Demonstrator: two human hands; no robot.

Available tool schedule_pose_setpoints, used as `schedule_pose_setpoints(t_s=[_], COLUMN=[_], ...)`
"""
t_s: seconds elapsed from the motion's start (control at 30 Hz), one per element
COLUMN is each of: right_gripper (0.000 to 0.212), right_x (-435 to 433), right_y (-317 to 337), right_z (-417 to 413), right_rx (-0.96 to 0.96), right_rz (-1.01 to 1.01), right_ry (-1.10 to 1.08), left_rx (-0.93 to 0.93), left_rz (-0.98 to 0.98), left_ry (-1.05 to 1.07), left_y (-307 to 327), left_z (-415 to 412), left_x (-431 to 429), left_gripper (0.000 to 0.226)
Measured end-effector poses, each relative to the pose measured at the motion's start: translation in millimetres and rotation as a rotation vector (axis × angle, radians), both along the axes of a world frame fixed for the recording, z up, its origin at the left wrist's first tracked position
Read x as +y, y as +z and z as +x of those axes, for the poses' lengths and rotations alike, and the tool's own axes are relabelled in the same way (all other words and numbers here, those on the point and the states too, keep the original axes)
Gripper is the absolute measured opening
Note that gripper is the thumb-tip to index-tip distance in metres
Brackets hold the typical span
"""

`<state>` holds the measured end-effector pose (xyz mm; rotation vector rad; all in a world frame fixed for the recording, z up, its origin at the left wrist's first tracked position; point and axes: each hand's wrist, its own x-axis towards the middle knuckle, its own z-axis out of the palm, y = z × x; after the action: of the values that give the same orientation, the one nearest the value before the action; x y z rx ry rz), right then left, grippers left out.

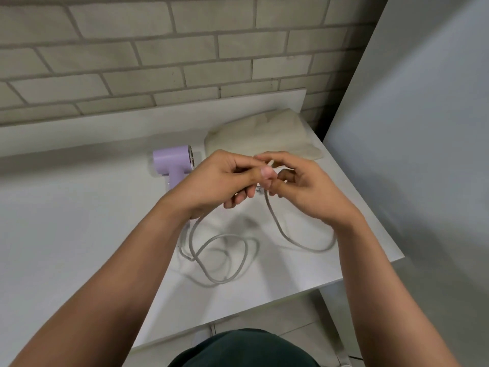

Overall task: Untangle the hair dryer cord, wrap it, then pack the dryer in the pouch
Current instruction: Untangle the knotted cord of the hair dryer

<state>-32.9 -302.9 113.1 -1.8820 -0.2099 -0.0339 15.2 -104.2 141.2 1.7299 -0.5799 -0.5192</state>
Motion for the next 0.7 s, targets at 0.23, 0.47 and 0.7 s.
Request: schedule_pose_setpoints(t_s=[0.23, 0.47, 0.7], right_gripper=[0.015, 0.017, 0.047], right_x=[-11.7, -29.3, -77.8], right_y=[2.1, 6.0, -18.4], right_z=[3.1, 12.6, 22.3], right_rx=[-0.077, -0.160, 0.000], right_rz=[0.148, 0.250, -0.361], right_ry=[-0.266, -0.534, -0.868], left_rx=[-0.062, 0.001, -0.042], left_rz=[0.184, 0.572, 0.394], left_ry=[0.076, -0.255, 0.153], left_y=[-58.1, -122.1, -141.5], left_z=[8.6, -11.2, -16.6], left_x=[28.5, 53.5, 44.9], left_gripper=[0.058, 0.086, 0.010])
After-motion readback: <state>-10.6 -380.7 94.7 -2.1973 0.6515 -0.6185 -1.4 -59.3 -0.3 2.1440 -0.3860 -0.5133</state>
